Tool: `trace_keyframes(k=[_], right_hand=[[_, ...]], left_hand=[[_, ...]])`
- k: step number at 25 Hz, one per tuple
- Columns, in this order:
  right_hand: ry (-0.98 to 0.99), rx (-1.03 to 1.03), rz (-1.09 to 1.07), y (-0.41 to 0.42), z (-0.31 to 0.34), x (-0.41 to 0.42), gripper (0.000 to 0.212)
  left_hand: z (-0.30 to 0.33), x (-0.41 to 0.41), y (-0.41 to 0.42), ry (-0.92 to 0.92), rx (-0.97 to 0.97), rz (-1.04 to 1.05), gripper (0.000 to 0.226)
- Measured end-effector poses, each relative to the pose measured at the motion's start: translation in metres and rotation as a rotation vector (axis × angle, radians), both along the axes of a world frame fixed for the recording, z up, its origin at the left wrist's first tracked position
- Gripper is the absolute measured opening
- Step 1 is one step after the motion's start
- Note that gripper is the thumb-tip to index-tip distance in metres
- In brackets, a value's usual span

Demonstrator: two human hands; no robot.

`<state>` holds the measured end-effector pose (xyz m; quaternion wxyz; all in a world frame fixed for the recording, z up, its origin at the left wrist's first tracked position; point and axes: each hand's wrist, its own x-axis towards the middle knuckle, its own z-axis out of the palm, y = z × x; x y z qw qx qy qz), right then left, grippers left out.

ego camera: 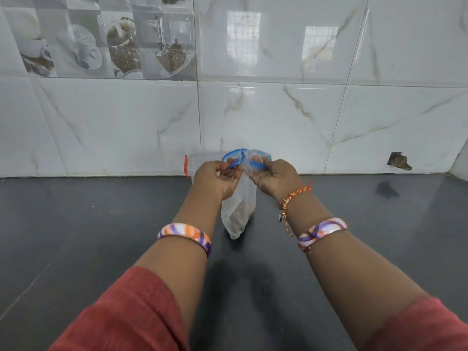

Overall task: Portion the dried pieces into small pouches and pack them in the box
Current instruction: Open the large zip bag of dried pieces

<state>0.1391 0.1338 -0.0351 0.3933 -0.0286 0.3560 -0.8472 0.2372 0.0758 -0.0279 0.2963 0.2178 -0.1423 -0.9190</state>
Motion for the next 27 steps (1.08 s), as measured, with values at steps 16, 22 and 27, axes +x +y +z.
trace_keyframes(k=[16, 22, 27], right_hand=[[0.136, 0.077, 0.197, 0.001, -0.032, -0.001, 0.041], [-0.008, -0.044, 0.197, 0.024, -0.032, -0.001, 0.018], [-0.226, -0.178, 0.003, 0.033, -0.042, -0.005, 0.059]], left_hand=[[0.012, 0.005, -0.006, -0.771, -0.870, -0.126, 0.013], [-0.006, 0.004, 0.008, -0.149, -0.034, -0.094, 0.021], [-0.017, -0.010, 0.012, -0.618, -0.561, 0.006, 0.027]])
